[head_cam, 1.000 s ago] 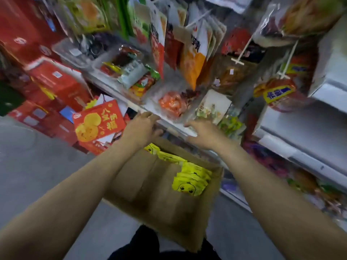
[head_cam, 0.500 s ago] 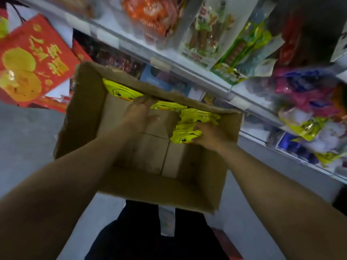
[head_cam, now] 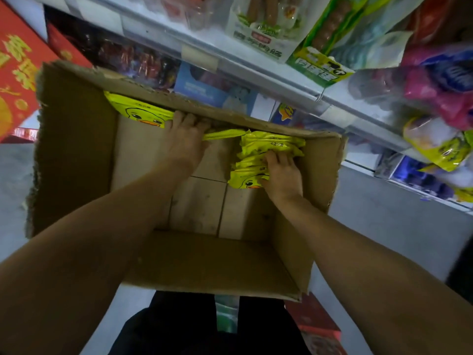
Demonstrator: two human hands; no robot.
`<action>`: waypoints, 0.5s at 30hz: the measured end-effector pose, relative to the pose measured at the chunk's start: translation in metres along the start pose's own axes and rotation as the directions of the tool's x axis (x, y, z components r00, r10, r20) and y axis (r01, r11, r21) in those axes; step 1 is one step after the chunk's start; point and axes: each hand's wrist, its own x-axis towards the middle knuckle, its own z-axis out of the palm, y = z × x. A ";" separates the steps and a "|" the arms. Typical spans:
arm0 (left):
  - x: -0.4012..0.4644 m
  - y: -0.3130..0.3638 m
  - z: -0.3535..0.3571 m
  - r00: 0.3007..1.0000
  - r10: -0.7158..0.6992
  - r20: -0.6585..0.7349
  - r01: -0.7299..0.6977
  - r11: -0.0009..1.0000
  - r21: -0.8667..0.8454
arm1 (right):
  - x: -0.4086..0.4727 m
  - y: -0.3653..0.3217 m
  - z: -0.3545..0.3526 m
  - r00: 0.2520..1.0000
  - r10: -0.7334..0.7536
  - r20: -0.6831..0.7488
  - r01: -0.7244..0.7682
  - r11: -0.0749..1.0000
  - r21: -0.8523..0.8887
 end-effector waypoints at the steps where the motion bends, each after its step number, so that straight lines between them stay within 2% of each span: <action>1: 0.002 0.001 0.000 1.000 -0.002 0.010 0.002 1.000 -0.007 | 0.000 0.000 0.002 1.000 0.006 0.002 -0.006 1.000 0.019; 4: 0.001 0.000 0.001 1.000 -0.014 0.007 0.014 0.998 -0.066 | 0.001 0.000 0.005 0.998 0.050 0.039 -0.053 0.994 0.091; 6: -0.003 -0.006 0.001 0.999 -0.027 0.024 0.030 0.992 -0.120 | 0.000 0.000 0.006 0.989 0.092 0.113 -0.109 0.982 0.154; 8: -0.010 -0.012 0.000 0.997 -0.036 0.062 0.047 0.982 -0.181 | -0.005 -0.001 0.005 0.973 0.118 0.200 -0.165 0.957 0.238; 10: -0.021 -0.015 -0.007 0.987 -0.089 0.137 0.127 0.945 -0.302 | -0.015 -0.003 0.005 0.956 0.136 0.260 -0.227 0.904 0.362; 13: -0.040 -0.015 -0.019 0.951 -0.171 0.256 0.269 0.865 -0.422 | -0.031 -0.003 0.007 0.918 0.144 0.371 -0.337 0.775 0.535; 15: -0.053 -0.013 -0.027 0.936 -0.186 0.298 0.313 0.826 -0.469 | -0.042 -0.002 0.000 0.855 0.153 0.495 -0.488 0.563 0.668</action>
